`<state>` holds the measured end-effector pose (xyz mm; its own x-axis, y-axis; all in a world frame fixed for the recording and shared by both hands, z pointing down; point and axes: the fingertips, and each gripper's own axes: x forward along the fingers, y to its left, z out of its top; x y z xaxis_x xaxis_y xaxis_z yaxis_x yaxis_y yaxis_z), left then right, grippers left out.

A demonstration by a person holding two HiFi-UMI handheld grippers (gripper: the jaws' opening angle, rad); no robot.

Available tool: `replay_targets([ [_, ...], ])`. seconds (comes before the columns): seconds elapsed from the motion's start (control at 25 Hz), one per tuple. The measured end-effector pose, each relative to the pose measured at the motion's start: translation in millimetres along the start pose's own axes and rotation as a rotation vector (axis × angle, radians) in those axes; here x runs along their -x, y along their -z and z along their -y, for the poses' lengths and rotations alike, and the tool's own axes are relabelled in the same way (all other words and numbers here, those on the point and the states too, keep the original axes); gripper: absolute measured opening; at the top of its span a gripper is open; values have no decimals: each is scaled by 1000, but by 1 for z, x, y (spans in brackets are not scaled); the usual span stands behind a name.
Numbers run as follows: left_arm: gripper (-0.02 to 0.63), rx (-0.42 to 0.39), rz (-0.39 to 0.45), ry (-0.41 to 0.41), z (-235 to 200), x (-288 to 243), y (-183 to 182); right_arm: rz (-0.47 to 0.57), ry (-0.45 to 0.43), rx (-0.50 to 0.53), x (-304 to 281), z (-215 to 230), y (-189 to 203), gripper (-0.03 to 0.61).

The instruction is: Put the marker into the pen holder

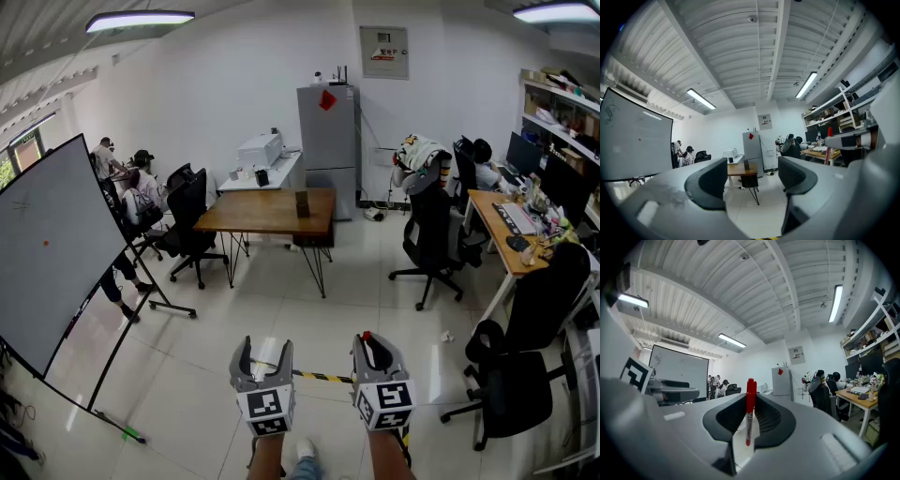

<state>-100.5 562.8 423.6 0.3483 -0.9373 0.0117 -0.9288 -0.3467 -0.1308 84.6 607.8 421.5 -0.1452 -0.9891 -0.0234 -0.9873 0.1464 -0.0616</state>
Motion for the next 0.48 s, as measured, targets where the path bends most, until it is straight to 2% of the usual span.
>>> replay_targets([
  [0.24,358,31,-20,14,-43,-63,-1,2,-35,40,-79,-19,-13,55],
  [0.48,374,41,49,9,-106,-127,-30,46,-94,96,-171,-61,-42,55],
])
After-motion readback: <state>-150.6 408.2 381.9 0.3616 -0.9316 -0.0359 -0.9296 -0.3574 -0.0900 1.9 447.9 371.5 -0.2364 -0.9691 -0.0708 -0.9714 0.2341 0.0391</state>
